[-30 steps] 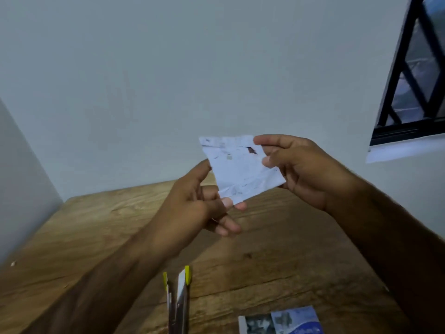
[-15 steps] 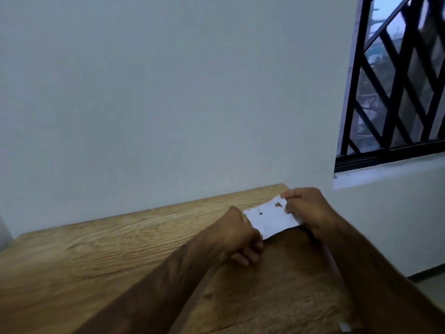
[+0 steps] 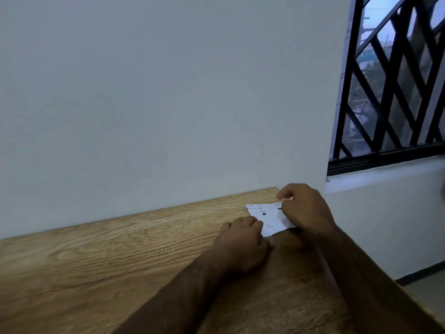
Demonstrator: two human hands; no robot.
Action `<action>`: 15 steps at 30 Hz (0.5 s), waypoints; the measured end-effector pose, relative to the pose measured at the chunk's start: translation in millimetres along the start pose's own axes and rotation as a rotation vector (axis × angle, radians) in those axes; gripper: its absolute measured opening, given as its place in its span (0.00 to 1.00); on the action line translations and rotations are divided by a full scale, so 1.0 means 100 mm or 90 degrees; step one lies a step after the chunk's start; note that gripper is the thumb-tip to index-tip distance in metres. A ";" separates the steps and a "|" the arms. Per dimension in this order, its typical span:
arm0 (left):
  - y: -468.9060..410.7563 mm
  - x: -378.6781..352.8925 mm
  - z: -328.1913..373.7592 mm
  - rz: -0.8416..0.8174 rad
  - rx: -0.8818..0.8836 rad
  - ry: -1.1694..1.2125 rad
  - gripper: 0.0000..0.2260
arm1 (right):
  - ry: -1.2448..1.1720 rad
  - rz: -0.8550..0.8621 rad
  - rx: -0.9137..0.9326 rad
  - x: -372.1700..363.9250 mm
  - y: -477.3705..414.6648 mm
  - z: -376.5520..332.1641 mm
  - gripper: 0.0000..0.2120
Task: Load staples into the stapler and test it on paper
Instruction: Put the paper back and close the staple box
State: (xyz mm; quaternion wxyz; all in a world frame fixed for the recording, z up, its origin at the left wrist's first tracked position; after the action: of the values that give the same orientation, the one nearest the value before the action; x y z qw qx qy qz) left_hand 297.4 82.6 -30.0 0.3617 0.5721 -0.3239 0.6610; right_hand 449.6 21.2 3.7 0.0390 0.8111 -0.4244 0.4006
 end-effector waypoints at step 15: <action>-0.53 -0.06 -0.01 0.022 0.044 0.047 0.23 | 0.222 -0.130 0.087 -0.25 -0.05 0.14 0.14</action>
State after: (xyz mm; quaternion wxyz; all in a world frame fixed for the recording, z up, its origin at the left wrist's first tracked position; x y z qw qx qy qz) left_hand 342.3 110.9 -35.3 0.3418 0.5538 -0.2970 0.6987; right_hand 454.1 35.1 -21.0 0.0967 0.7690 -0.2989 0.5567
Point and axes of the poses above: each hand's wrist, its own y-axis away from the middle knuckle, its own x-axis out of the back of the hand, z = x × y, the point moved 4 cm from there along -y, towards the middle knuckle
